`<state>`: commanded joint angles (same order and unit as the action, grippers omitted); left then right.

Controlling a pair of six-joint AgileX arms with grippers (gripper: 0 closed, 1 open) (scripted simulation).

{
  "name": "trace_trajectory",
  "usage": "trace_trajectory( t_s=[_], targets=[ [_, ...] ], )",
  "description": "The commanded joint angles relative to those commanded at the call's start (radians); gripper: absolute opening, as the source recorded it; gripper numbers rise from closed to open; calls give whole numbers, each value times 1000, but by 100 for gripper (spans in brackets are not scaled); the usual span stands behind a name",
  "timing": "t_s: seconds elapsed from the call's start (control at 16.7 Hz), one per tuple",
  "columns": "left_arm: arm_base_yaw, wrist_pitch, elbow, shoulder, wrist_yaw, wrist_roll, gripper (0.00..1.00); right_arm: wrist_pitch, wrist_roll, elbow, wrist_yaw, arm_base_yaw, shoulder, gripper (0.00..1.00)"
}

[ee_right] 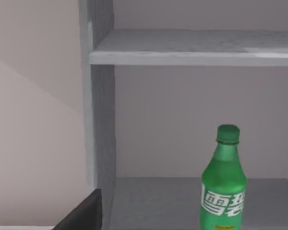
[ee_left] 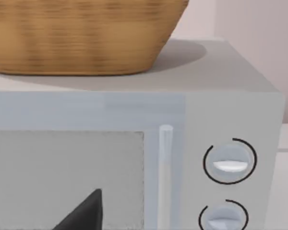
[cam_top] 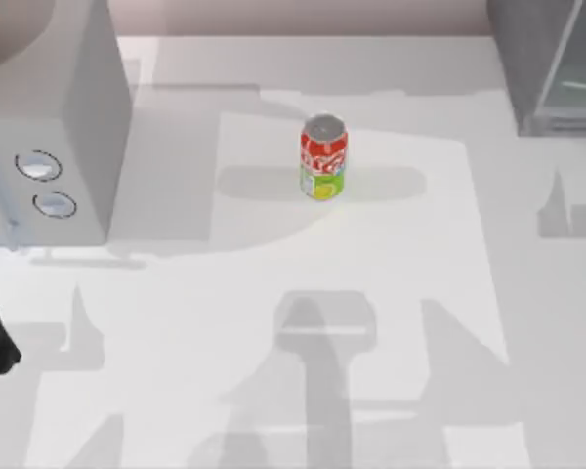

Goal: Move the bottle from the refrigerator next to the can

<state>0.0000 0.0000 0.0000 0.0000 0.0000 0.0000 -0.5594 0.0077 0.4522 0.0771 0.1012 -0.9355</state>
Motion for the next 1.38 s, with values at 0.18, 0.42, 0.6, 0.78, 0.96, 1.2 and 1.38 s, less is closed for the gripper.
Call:
trace_trajectory(
  t_s=[0.18,0.42,0.6,0.78,0.96,1.2,1.38],
  targets=[
    [0,0,0,0,0,0,100,-177,3,142,28,30,-370,100],
    [0,0,0,0,0,0,100,-390,6,314,60,67,-802,100],
    [0,0,0,0,0,0,100,-517,7,416,79,88,-1030,100],
    [0,0,0,0,0,0,100,-599,7,483,91,101,-1163,100],
    [0,0,0,0,0,0,100,-624,7,504,95,105,-1202,100],
    [0,0,0,0,0,0,100,-622,7,500,94,100,-1200,100],
    [0,0,0,0,0,0,100,-606,6,539,89,99,-1220,100]
  ],
)
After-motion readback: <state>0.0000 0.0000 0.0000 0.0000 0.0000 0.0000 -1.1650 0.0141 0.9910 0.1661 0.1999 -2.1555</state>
